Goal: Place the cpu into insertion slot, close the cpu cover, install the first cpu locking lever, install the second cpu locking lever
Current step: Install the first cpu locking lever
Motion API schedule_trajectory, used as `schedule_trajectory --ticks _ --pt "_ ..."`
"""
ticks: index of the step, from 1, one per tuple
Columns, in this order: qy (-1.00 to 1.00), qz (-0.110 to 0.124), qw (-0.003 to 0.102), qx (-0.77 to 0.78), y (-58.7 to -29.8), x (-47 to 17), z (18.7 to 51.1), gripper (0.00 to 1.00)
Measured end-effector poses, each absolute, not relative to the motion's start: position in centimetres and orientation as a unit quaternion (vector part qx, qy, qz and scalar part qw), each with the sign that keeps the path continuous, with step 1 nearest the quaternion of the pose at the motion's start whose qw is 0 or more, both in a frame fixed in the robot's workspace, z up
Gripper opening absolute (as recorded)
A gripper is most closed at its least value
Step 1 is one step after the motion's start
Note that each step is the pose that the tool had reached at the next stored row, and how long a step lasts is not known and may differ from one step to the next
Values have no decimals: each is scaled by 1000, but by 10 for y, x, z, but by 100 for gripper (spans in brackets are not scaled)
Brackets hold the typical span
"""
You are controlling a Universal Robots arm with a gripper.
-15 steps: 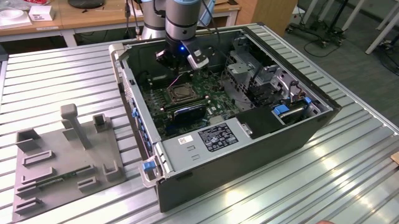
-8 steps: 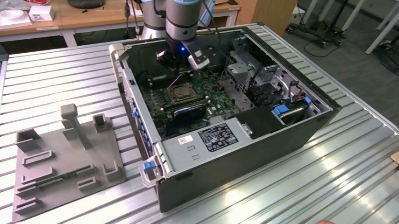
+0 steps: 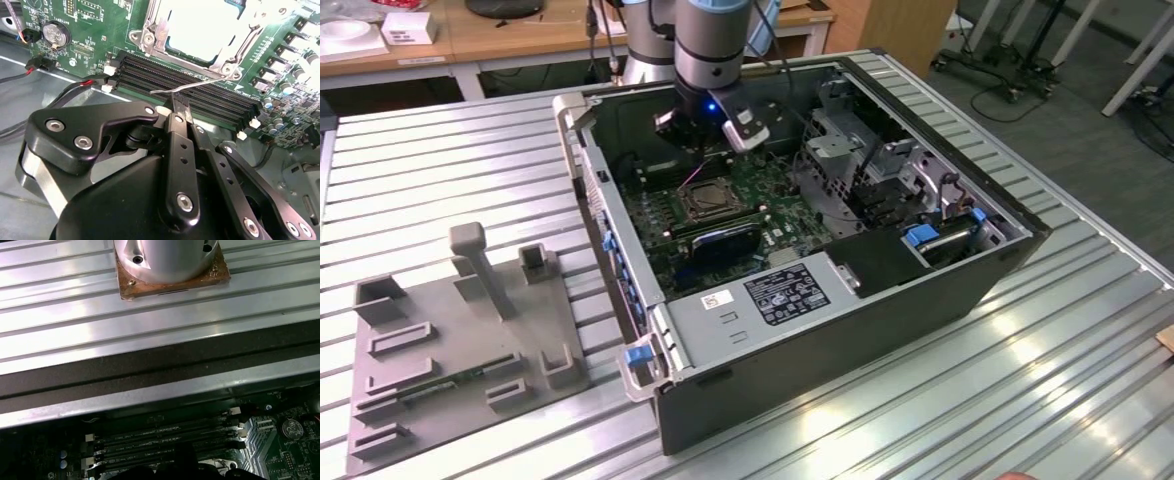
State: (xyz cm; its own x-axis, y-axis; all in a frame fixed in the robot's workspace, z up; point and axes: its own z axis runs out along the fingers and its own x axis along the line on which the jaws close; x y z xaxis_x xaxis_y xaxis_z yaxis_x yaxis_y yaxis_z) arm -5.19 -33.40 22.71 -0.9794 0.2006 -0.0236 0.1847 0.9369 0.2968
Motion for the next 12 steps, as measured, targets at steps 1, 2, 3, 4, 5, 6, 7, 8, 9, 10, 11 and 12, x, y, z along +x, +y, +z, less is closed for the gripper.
schedule_trajectory --ticks 1,2,3,4,5,6,7,8,9,10,11,12 --pt "984 148 27 98 -335 -52 227 10" --pt "984 148 28 98 -335 -52 227 10" --pt "984 148 28 98 -336 -53 227 10" --pt "984 148 29 98 -336 -53 227 10" --pt "984 149 30 97 -336 -54 227 10" --pt "984 149 32 97 -336 -54 226 10" --pt "984 149 33 97 -336 -54 225 10" --pt "984 149 34 97 -336 -54 224 10" --pt "983 149 35 97 -336 -54 222 10" --pt "983 149 36 97 -336 -54 221 10" --pt "983 149 36 96 -336 -54 220 10" --pt "983 149 37 96 -336 -54 218 10"
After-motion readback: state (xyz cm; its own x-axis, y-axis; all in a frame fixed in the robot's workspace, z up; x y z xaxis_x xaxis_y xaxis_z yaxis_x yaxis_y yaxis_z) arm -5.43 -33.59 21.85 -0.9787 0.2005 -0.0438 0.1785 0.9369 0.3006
